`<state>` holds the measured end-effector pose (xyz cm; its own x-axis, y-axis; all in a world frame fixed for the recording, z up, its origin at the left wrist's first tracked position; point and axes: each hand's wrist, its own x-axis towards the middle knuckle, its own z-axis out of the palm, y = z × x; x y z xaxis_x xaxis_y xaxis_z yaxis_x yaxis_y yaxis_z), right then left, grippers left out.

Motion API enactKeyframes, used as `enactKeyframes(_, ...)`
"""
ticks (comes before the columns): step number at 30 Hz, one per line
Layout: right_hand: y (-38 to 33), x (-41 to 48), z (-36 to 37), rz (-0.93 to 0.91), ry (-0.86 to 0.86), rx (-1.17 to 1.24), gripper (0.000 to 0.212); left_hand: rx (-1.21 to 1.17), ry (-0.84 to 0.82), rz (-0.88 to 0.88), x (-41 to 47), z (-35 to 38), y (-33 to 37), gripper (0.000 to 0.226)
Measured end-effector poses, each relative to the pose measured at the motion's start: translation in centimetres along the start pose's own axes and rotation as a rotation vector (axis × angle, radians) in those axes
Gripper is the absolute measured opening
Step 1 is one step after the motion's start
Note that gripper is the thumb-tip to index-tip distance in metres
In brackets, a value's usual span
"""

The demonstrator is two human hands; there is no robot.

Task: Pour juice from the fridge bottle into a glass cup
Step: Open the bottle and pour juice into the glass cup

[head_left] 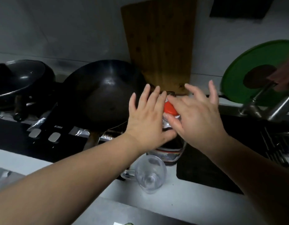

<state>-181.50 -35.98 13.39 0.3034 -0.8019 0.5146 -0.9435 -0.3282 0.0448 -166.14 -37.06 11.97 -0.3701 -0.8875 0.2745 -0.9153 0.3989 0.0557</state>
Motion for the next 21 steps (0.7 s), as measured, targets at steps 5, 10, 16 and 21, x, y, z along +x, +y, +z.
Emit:
enactKeyframes(5, -0.8, -0.1, 0.5, -0.01, 0.002, -0.128, 0.05, -0.009, -0.08, 0.004, 0.1, 1.8, -0.3, 0.1)
enactKeyframes(10, -1.2, 0.1, 0.2, 0.029, -0.02, -0.177, 0.044, -0.004, -0.138, 0.052, 0.3, 2.0, -0.4, 0.093)
enactKeyframes(16, -2.0, 1.1, 0.0, 0.082, 0.019, -0.257, 0.053, 0.005, -0.144, 0.053, 0.1, 2.3, -0.3, 0.106)
enactKeyframes(21, -1.4, 0.3, 0.5, 0.018, -0.035, -0.192, 0.038, 0.011, -0.148, 0.04, 0.0, 2.5, -0.2, 0.106)
